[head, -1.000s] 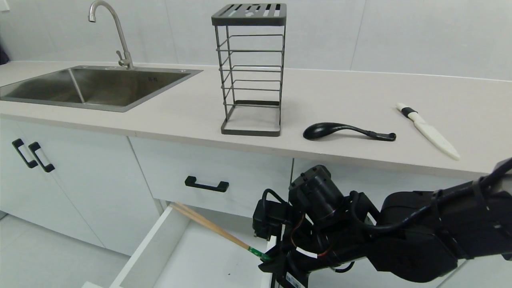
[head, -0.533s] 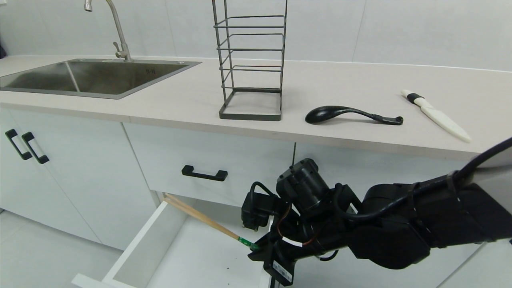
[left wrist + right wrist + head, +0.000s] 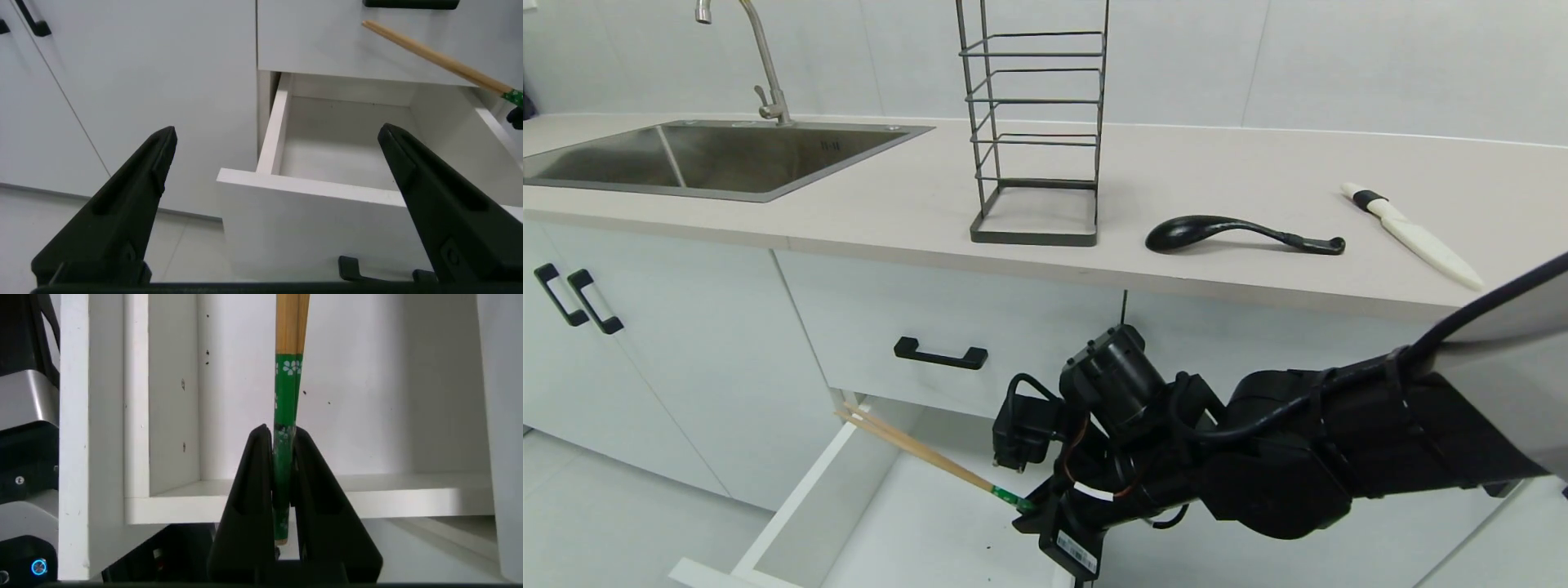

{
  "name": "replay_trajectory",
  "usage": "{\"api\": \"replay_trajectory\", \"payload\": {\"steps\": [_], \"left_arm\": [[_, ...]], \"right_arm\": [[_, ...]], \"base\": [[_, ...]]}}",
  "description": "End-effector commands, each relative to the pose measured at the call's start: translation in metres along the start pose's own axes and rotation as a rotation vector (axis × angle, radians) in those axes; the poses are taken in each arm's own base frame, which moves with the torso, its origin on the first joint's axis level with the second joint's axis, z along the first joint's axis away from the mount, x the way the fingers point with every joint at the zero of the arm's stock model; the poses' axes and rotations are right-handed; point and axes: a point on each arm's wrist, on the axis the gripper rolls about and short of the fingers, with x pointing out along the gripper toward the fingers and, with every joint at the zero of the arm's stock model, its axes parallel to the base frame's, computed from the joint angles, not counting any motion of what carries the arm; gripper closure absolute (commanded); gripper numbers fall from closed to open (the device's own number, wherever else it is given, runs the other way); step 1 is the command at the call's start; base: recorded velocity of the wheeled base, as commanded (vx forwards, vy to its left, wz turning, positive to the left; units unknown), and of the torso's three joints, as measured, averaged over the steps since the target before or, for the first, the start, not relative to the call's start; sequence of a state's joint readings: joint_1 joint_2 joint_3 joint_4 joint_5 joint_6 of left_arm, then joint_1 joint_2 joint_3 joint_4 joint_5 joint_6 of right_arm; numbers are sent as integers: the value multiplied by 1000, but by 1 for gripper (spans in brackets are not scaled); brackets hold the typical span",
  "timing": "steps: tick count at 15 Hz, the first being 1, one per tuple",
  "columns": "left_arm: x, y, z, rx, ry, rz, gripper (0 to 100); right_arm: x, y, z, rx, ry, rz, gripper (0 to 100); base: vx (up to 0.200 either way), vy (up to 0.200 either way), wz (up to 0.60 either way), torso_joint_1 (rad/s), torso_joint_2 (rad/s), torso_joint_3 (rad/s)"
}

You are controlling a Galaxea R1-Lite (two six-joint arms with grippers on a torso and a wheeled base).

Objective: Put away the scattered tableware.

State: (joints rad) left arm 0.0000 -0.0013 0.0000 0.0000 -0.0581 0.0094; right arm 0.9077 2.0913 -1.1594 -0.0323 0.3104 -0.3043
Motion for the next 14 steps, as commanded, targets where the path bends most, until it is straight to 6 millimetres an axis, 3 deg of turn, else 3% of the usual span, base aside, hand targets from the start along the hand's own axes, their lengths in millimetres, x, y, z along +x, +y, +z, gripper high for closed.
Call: {"api": "replay_trajectory", "payload": {"steps": [1, 6, 12, 14], "left_arm": [[0, 0, 0, 0, 1, 0, 0], [0, 0, 0, 0, 1, 0, 0], [0, 0, 0, 0, 1, 0, 0], [0, 0, 0, 0, 1, 0, 0]], "right_arm": [[11, 5, 3, -14, 13, 13, 100], [24, 3, 11, -33, 6, 4, 100], [48, -6, 7, -22, 105, 19, 100], [58, -13, 10, -26, 148, -76, 100]], "base": [[0, 0, 0, 0, 0, 0], [0, 0, 0, 0, 0, 0], [0, 0, 0, 0, 0, 0], [0, 0, 0, 0, 0, 0]]}}
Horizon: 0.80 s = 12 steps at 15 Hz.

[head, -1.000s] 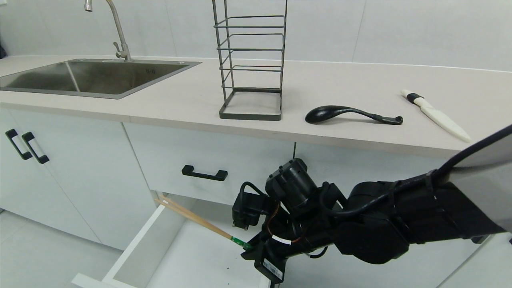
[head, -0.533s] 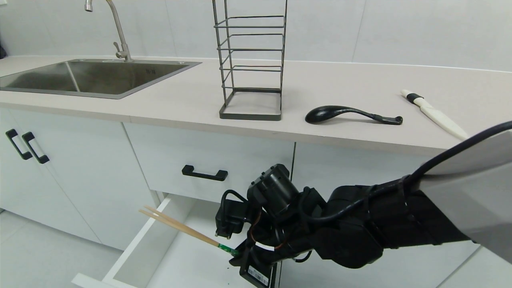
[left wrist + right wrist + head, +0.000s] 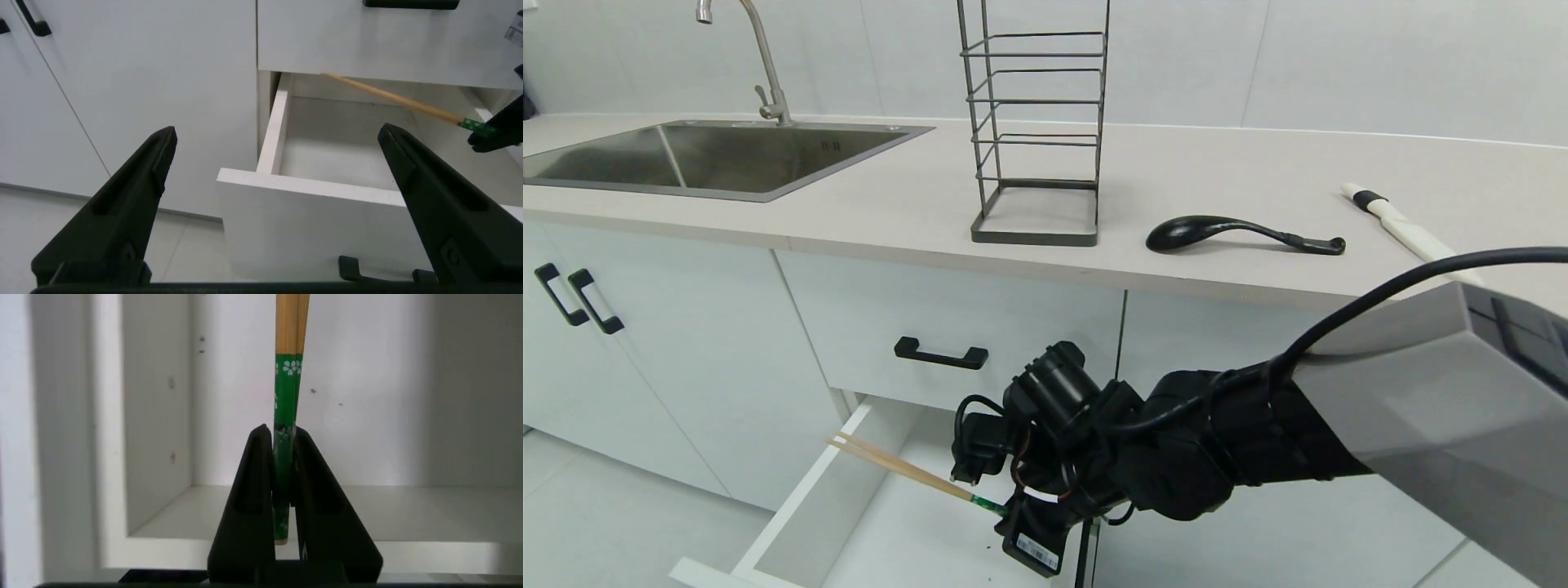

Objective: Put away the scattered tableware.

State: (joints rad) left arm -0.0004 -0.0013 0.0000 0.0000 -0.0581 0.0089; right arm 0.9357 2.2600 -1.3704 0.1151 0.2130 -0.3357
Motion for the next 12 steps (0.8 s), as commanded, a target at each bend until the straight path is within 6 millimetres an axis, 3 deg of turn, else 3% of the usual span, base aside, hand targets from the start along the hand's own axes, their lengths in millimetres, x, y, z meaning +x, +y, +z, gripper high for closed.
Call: {"api": "replay_trajectory", "payload": {"steps": [1, 12], "left_arm": [[0, 0, 0, 0, 1, 0, 0], [0, 0, 0, 0, 1, 0, 0]], "right_arm": [[17, -6, 2, 5, 45, -47, 100], [55, -17, -12, 25, 144, -126, 100]], "base": [[0, 0, 0, 0, 0, 0], [0, 0, 0, 0, 0, 0]]}}
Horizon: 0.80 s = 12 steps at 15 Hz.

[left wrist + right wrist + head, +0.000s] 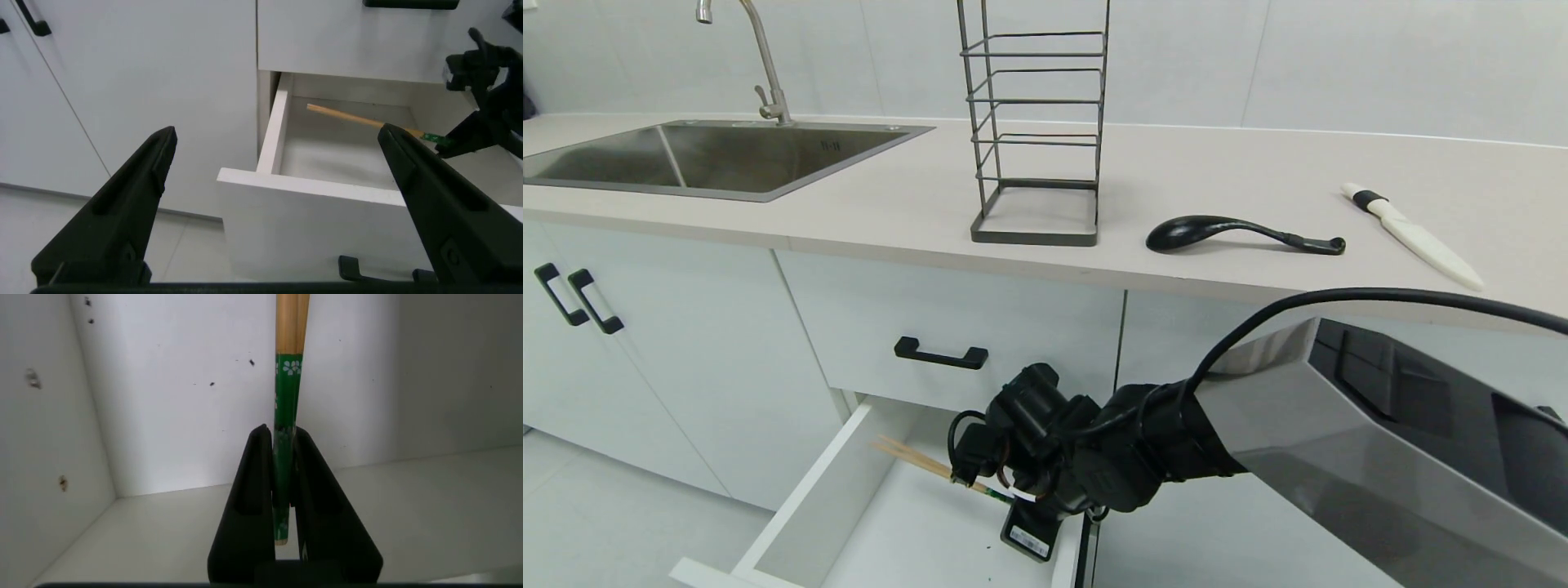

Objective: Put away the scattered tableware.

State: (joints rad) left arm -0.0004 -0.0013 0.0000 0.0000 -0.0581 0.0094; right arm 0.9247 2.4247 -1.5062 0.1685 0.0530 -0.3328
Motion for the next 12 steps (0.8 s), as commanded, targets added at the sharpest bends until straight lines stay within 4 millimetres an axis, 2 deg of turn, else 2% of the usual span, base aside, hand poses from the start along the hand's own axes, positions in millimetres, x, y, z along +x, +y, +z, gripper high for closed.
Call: {"api": "replay_trajectory", "payload": {"steps": [1, 6, 12], "left_arm": [[0, 0, 0, 0, 1, 0, 0], [0, 0, 0, 0, 1, 0, 0], [0, 0, 0, 0, 1, 0, 0]], "right_arm": [[10, 0, -2, 0, 11, 3, 100], [27, -1, -1, -1, 16, 2, 100], [34, 0, -3, -5, 39, -31, 100]], "base": [[0, 0, 0, 0, 0, 0], [0, 0, 0, 0, 0, 0], [0, 0, 0, 0, 0, 0]]}}
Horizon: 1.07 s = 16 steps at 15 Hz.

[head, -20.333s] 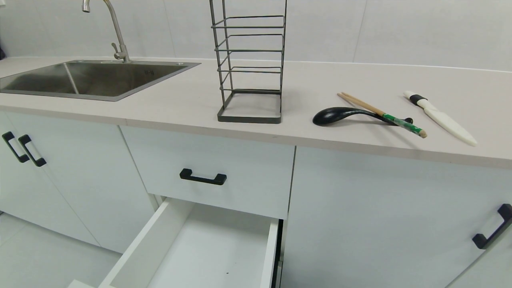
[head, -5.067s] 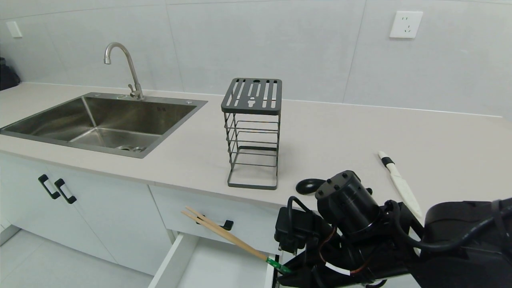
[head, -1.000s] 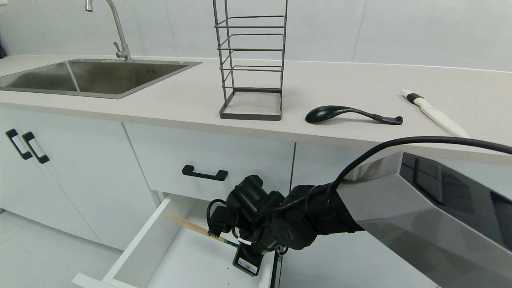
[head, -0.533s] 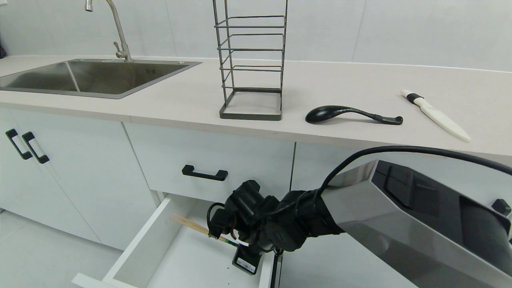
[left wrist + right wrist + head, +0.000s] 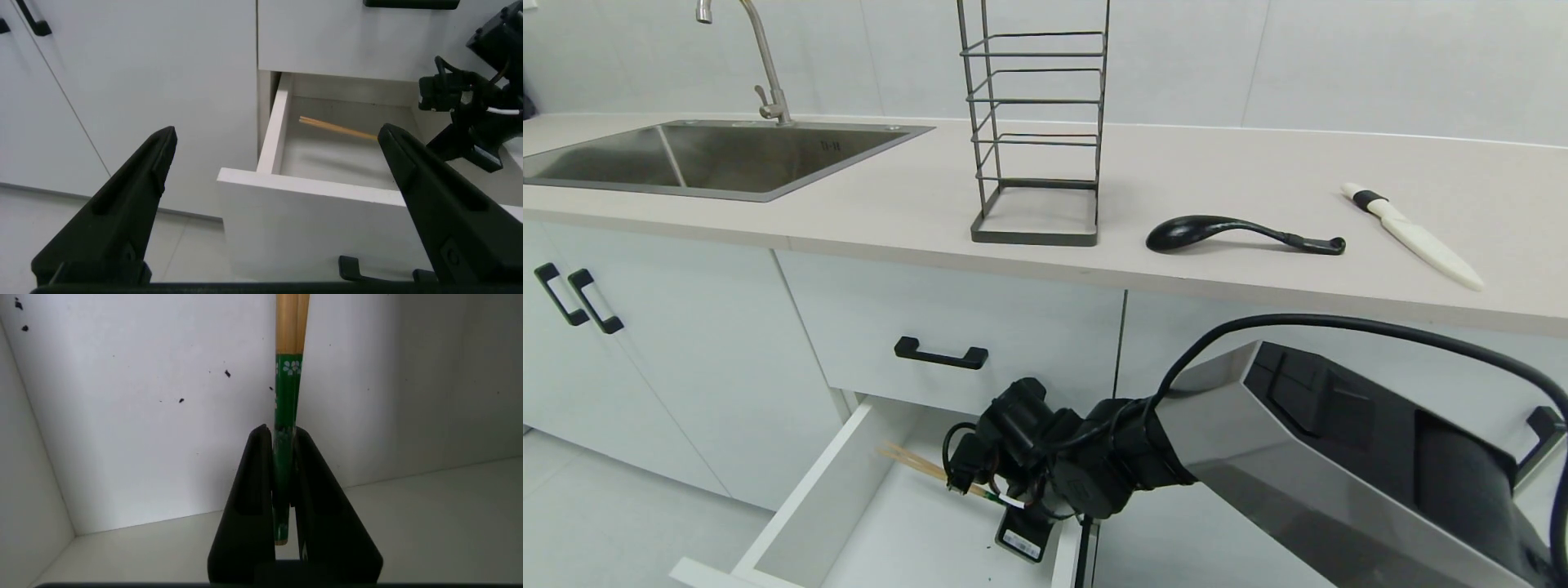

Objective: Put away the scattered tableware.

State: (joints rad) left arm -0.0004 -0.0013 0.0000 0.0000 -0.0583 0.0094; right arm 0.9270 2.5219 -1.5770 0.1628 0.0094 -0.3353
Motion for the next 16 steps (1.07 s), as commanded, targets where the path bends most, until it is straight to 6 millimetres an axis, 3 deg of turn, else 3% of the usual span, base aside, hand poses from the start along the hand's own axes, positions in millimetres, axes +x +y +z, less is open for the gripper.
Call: {"api": "replay_trajectory", "payload": {"steps": [1, 12, 13, 16], "left_arm": [[0, 0, 0, 0, 1, 0, 0], [0, 0, 0, 0, 1, 0, 0], [0, 0, 0, 0, 1, 0, 0], [0, 0, 0, 0, 1, 0, 0]], "right_arm": [[6, 0, -1, 0, 6, 0, 100], [22, 2, 4, -30, -5, 1, 100], [22, 2, 4, -32, -3, 4, 0], [22, 2, 4, -32, -7, 1, 0]], "base": [[0, 0, 0, 0, 0, 0], [0, 0, 0, 0, 0, 0], [0, 0, 0, 0, 0, 0], [0, 0, 0, 0, 0, 0]]}}
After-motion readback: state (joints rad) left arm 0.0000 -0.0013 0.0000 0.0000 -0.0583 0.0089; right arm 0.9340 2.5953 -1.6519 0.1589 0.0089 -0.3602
